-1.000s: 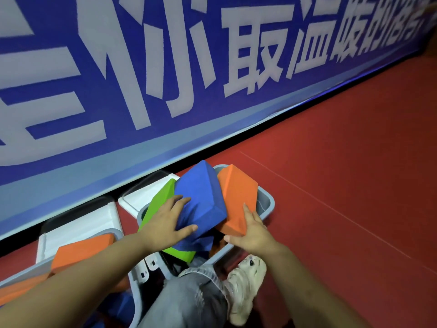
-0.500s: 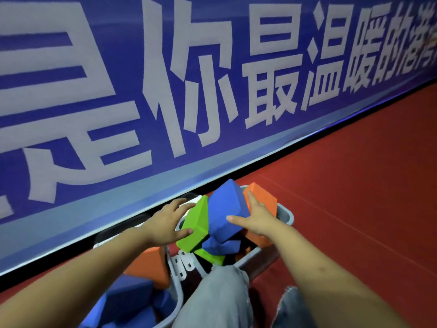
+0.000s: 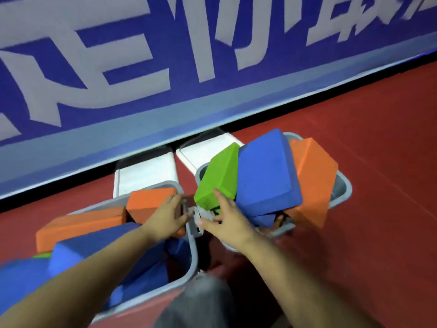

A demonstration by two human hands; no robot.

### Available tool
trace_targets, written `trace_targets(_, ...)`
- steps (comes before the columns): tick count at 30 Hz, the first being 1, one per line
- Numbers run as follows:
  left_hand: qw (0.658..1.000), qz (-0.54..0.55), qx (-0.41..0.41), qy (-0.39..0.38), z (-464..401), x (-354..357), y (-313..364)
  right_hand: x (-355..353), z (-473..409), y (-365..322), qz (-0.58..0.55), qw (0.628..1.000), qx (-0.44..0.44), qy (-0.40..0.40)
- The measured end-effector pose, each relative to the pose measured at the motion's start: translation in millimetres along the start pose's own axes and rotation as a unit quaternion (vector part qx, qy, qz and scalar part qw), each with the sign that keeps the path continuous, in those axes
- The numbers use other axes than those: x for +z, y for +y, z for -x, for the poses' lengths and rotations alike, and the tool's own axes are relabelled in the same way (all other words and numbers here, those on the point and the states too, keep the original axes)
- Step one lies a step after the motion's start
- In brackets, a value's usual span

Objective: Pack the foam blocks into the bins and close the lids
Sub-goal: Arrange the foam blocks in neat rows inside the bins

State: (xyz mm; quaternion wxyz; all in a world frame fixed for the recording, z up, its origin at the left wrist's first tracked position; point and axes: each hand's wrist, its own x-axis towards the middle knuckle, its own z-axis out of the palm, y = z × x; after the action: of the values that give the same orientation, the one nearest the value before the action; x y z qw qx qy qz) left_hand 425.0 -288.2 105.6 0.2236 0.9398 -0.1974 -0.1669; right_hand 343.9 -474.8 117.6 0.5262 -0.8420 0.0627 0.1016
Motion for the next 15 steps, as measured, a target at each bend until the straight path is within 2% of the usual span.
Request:
trace_targets(4,0.997,0.052,-0.052,0.013,9,-3,-7,39,-21,10,0.013,0.995,0.043,-0.092)
trace_targets(8,0.989,0.094,-0.113,0.031,42,-11,-9,77,-15,20,0.04,0.983,0.104,-0.146)
trace_targets(10,0.985,0.103,-0.137,0.025,67,-2,-14,94,-3,18,0.019,0.977,0.133,-0.169)
trace_targets(15,0.979,0.093,-0.179,0.021,153,28,-35,133,36,16,0.033,0.971,0.097,-0.214)
